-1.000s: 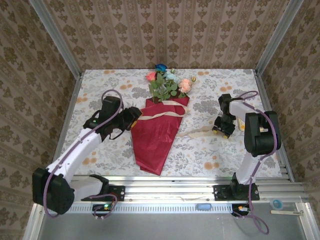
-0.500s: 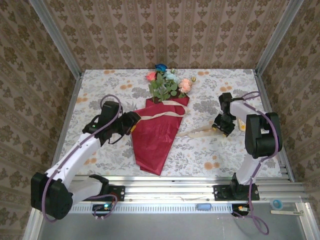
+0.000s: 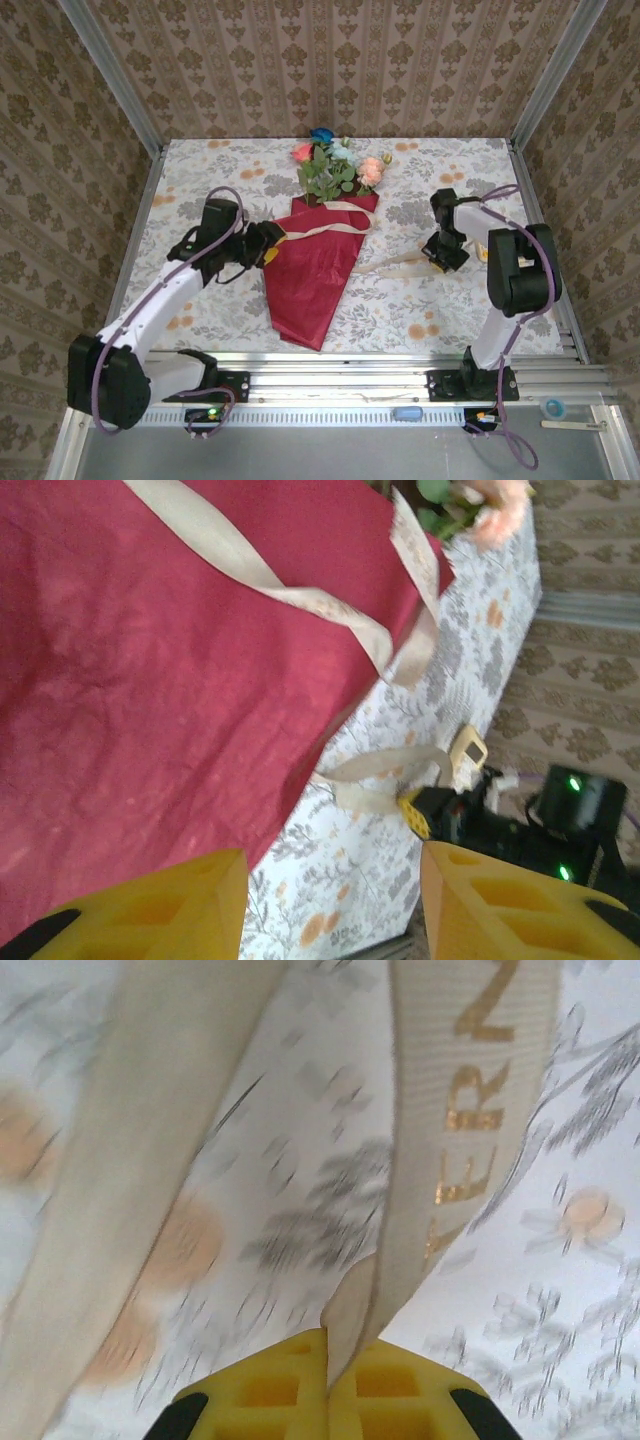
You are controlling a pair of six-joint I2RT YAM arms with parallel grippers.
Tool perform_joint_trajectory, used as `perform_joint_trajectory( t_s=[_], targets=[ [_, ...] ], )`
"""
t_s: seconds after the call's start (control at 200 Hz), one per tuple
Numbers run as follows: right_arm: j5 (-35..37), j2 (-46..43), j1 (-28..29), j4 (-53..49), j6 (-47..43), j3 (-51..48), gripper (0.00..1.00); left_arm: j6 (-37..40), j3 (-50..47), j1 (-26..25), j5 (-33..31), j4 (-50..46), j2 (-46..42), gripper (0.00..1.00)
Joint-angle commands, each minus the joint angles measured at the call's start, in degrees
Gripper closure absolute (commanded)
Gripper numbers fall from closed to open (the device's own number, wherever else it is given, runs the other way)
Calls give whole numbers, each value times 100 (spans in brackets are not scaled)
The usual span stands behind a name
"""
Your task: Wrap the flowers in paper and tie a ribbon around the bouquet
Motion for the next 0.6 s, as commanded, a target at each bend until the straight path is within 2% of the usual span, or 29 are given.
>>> perform_joint_trajectory(
  t_s=[0.0, 0.115, 0.16, 0.235, 0.385, 0.525, 0.595],
  targets=[
    [-28, -833, 505, -470, -156, 47, 100, -345, 333, 87, -332, -237, 418, 47],
    [-485, -1495, 1127, -441, -464, 65, 100, -1107, 406, 135, -606, -303, 913, 46],
    [-929, -1675, 1268, -226, -594, 17, 100, -1467, 371, 146, -632, -80, 1102, 46],
    [-1805, -1795, 1386, 241, -837, -29, 100, -1866, 444, 155, -711, 208, 1398, 46],
    [-2576, -1717, 1359, -79, -1591, 1000, 100, -2357, 864, 133, -816, 347, 2040, 44],
    [-3264, -1514, 1542, 326, -1221, 1195, 100, -2782, 1033, 160, -807, 695, 2583, 44],
    [-3366, -1501, 1663, 643, -949, 1112, 100, -2811, 1167, 185, -848, 863, 2805, 44]
  ],
)
